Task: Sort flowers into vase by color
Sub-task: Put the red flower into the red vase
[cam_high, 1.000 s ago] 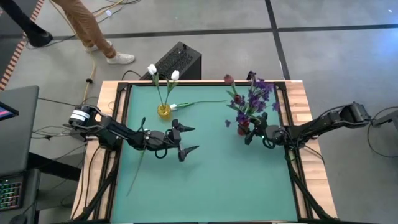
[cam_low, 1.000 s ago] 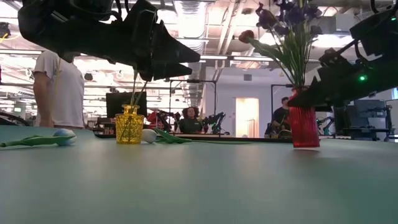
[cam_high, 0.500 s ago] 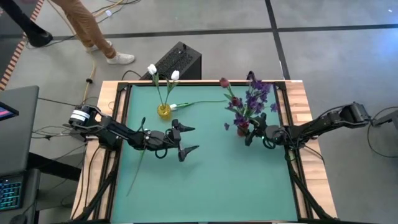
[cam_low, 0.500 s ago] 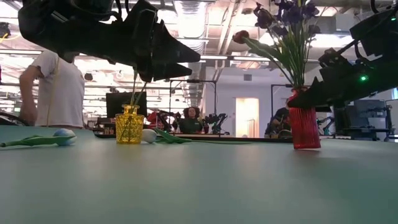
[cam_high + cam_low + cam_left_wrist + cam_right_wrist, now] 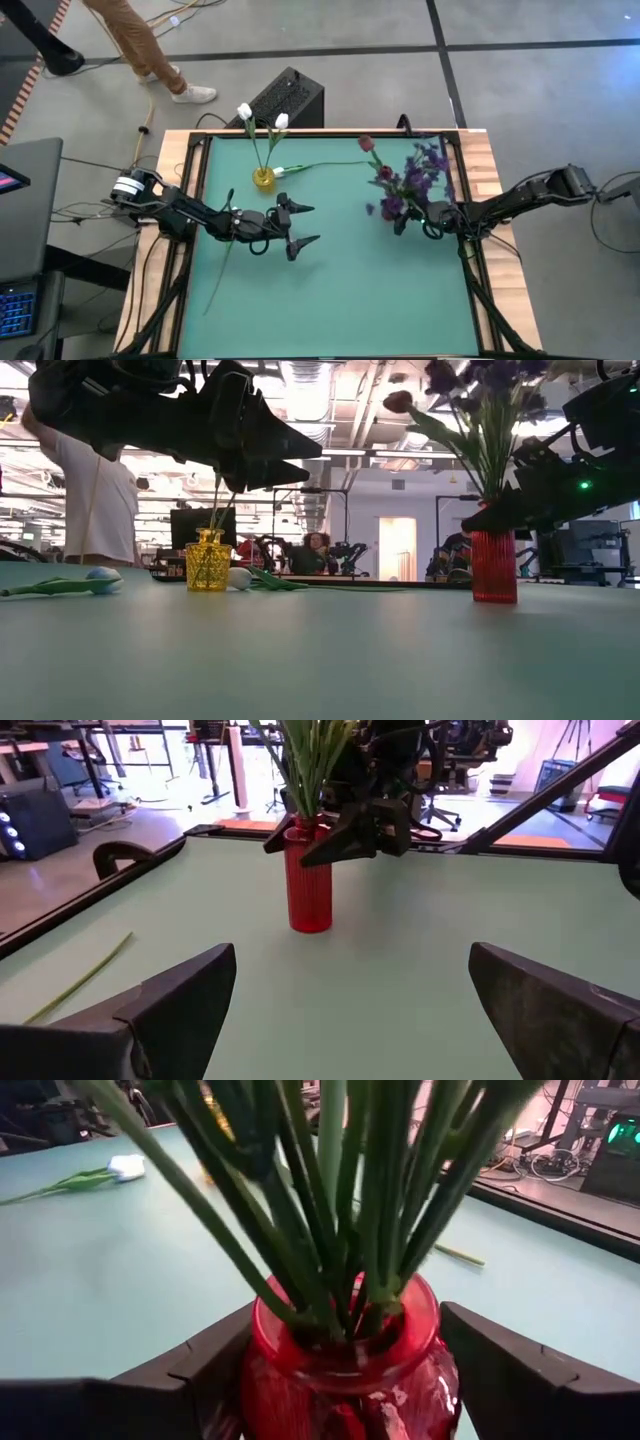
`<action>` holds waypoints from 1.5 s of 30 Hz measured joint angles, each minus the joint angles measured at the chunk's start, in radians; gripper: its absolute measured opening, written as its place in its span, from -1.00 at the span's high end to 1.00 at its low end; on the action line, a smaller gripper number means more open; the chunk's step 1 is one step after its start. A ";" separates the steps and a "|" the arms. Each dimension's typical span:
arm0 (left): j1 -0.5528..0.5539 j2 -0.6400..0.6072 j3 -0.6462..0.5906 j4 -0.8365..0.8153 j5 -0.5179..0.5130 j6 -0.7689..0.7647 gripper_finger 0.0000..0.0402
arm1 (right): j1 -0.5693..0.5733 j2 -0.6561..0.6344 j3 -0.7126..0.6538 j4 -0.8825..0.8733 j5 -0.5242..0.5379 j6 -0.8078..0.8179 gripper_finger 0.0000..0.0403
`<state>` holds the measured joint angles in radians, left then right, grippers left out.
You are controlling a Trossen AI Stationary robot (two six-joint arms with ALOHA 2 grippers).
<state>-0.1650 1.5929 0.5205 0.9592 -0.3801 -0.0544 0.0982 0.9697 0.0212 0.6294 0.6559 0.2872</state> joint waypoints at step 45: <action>0.000 0.000 0.000 -0.006 0.000 -0.002 -0.94 | 0.009 -0.001 0.219 -0.516 0.001 -0.198 -0.83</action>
<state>-0.1650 1.5932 0.5205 0.9535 -0.3805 -0.0566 0.1070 0.9684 0.2405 0.1139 0.6569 0.0891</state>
